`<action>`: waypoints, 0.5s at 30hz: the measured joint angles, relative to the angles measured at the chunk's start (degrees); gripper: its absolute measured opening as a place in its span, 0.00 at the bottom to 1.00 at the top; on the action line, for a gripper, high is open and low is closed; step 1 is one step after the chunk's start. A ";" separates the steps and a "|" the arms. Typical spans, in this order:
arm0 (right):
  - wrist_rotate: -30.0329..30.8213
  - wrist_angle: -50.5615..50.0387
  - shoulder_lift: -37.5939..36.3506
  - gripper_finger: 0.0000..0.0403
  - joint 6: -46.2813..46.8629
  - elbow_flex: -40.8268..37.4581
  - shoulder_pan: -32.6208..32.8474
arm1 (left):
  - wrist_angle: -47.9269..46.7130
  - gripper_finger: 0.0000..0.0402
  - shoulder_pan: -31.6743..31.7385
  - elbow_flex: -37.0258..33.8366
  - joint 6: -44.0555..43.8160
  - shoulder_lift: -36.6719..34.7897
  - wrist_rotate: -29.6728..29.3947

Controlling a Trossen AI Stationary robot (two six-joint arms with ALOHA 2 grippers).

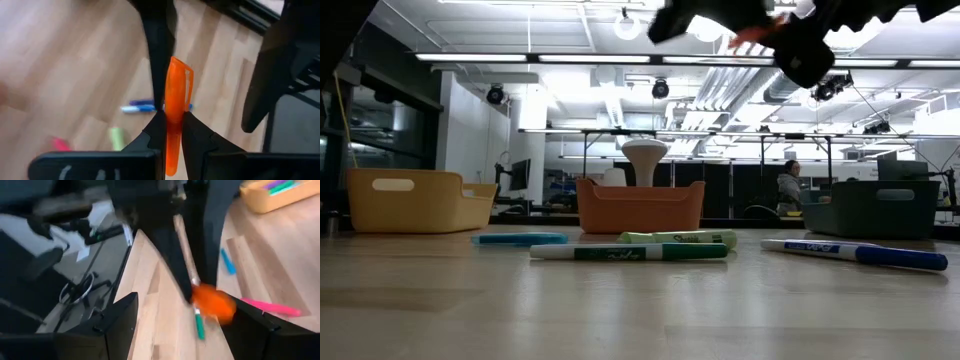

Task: Pick & Place Markers
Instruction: Put the orange pen into the blue bin

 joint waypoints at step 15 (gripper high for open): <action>0.39 1.63 -9.04 0.63 -4.55 0.48 -5.53 | -1.62 0.07 1.91 5.68 4.72 -0.02 -2.66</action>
